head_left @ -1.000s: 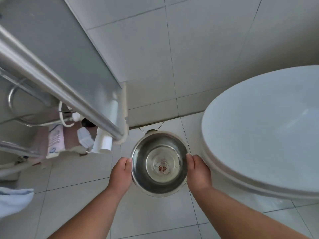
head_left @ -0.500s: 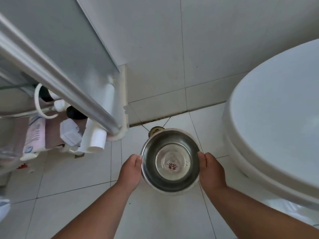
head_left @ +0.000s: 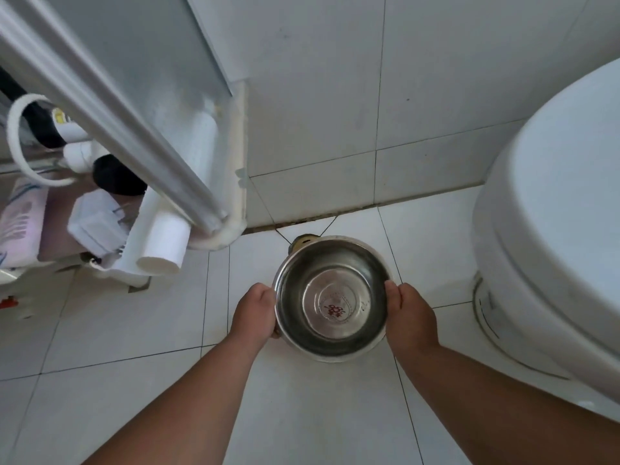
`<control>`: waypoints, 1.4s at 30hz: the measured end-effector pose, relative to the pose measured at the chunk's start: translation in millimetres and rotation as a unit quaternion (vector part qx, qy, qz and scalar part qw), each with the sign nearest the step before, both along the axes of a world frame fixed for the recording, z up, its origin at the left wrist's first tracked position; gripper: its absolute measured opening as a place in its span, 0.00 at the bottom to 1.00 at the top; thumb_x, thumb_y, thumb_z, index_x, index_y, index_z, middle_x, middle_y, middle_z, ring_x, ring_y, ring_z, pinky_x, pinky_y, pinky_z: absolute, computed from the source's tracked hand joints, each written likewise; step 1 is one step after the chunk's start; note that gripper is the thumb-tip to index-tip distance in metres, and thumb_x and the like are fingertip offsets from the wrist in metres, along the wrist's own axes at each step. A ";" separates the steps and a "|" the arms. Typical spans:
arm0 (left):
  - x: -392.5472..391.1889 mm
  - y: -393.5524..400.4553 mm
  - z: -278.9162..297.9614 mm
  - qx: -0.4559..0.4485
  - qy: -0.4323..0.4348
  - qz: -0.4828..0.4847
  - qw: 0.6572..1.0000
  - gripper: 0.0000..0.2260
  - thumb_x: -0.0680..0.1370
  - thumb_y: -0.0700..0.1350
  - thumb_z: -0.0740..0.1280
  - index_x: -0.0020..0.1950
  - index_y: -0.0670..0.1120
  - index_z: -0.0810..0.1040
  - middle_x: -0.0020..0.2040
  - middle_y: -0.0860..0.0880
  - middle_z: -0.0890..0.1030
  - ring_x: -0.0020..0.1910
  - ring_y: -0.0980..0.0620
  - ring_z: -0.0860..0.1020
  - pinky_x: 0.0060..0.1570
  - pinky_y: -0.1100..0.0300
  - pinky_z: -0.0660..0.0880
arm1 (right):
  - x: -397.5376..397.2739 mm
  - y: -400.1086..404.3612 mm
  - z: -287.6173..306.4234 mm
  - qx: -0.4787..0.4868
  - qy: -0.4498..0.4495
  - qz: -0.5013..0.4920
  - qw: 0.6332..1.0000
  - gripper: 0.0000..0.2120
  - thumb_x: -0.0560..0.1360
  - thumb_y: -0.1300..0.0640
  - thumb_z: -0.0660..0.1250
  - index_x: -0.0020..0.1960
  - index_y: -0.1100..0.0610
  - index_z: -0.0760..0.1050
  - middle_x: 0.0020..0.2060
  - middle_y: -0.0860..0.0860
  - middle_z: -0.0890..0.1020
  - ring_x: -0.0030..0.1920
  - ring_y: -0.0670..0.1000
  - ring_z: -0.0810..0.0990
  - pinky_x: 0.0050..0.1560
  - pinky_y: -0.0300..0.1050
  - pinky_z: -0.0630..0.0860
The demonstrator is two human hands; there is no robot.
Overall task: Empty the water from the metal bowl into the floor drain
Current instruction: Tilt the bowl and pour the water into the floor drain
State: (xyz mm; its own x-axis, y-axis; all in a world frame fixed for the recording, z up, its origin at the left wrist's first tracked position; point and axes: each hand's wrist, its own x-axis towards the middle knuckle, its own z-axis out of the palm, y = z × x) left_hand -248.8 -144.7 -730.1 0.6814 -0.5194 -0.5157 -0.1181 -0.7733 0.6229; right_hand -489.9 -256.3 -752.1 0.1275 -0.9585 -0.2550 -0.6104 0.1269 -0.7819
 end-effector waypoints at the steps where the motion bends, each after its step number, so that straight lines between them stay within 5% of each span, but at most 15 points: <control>1: -0.7 -1.1 -0.5 -0.006 0.005 0.004 1.000 0.11 0.81 0.46 0.60 0.50 0.44 0.80 0.46 0.40 0.85 0.43 0.38 0.86 0.30 0.52 0.85 | 0.7 -1.2 -0.3 -0.001 -0.001 0.000 1.000 0.24 0.87 0.45 0.57 0.40 0.62 0.71 0.31 0.53 0.76 0.34 0.55 0.73 0.32 0.47 0.66; 6: -5.0 -6.6 -4.3 -0.020 0.003 0.004 1.000 0.10 0.85 0.45 0.59 0.50 0.44 0.78 0.47 0.40 0.83 0.38 0.43 0.85 0.24 0.60 0.80 | 6.0 -6.6 1.7 0.000 0.013 -0.003 1.000 0.24 0.87 0.47 0.56 0.43 0.64 0.74 0.33 0.53 0.76 0.37 0.59 0.75 0.38 0.50 0.66; 11: -3.8 -15.3 -6.5 -0.020 -0.002 0.023 1.000 0.10 0.86 0.45 0.60 0.53 0.43 0.78 0.49 0.40 0.85 0.46 0.39 0.87 0.39 0.44 0.89 | 12.9 -12.9 5.4 -0.002 0.025 0.000 1.000 0.24 0.87 0.45 0.54 0.40 0.59 0.71 0.33 0.53 0.76 0.34 0.53 0.73 0.34 0.49 0.65; 16: -1.5 -21.8 -9.4 -0.030 0.003 0.043 0.999 0.10 0.83 0.43 0.62 0.51 0.40 0.81 0.48 0.38 0.86 0.46 0.38 0.87 0.46 0.43 0.88 | 20.7 -20.4 7.9 -0.007 0.030 -0.004 1.000 0.23 0.87 0.45 0.54 0.38 0.57 0.68 0.32 0.52 0.75 0.34 0.53 0.72 0.35 0.49 0.64; 22: 1.8 -25.6 -15.8 -0.065 0.029 0.046 0.996 0.13 0.78 0.36 0.59 0.45 0.33 0.82 0.38 0.36 0.81 0.37 0.39 0.81 0.43 0.34 0.86 | 26.8 -27.0 6.1 -0.004 0.035 -0.007 0.999 0.23 0.87 0.46 0.53 0.39 0.58 0.68 0.33 0.52 0.75 0.38 0.57 0.74 0.42 0.50 0.68; 26: -0.2 -24.0 -19.7 -0.076 0.045 0.053 0.995 0.14 0.80 0.36 0.61 0.46 0.39 0.87 0.47 0.31 0.86 0.44 0.29 0.86 0.46 0.35 0.86 | 27.9 -27.9 2.9 0.004 0.043 -0.011 0.999 0.25 0.87 0.45 0.53 0.43 0.62 0.72 0.34 0.53 0.75 0.39 0.59 0.75 0.42 0.51 0.69; 30: -0.6 -22.6 -26.6 -0.082 0.051 0.063 0.993 0.15 0.79 0.35 0.61 0.47 0.41 0.88 0.49 0.31 0.87 0.41 0.38 0.83 0.43 0.50 0.79 | 28.9 -28.2 2.3 0.007 0.050 -0.010 0.999 0.26 0.87 0.45 0.53 0.45 0.64 0.74 0.35 0.54 0.76 0.41 0.61 0.76 0.43 0.51 0.69; 35: -2.0 -22.7 -29.1 -0.078 0.057 0.077 0.992 0.16 0.81 0.36 0.62 0.50 0.47 0.90 0.48 0.40 0.90 0.51 0.35 0.88 0.53 0.37 0.86 | 28.9 -30.9 -2.0 0.001 0.059 -0.014 0.998 0.25 0.88 0.46 0.53 0.44 0.64 0.73 0.34 0.53 0.74 0.40 0.60 0.75 0.42 0.50 0.67; 42: -3.7 -24.3 -33.0 -0.075 0.067 0.101 0.990 0.15 0.83 0.38 0.63 0.49 0.53 0.88 0.48 0.47 0.90 0.51 0.42 0.88 0.56 0.38 0.87 | 29.7 -32.3 -6.7 -0.004 0.071 -0.012 0.997 0.26 0.87 0.46 0.53 0.45 0.66 0.74 0.34 0.54 0.75 0.40 0.62 0.76 0.42 0.50 0.67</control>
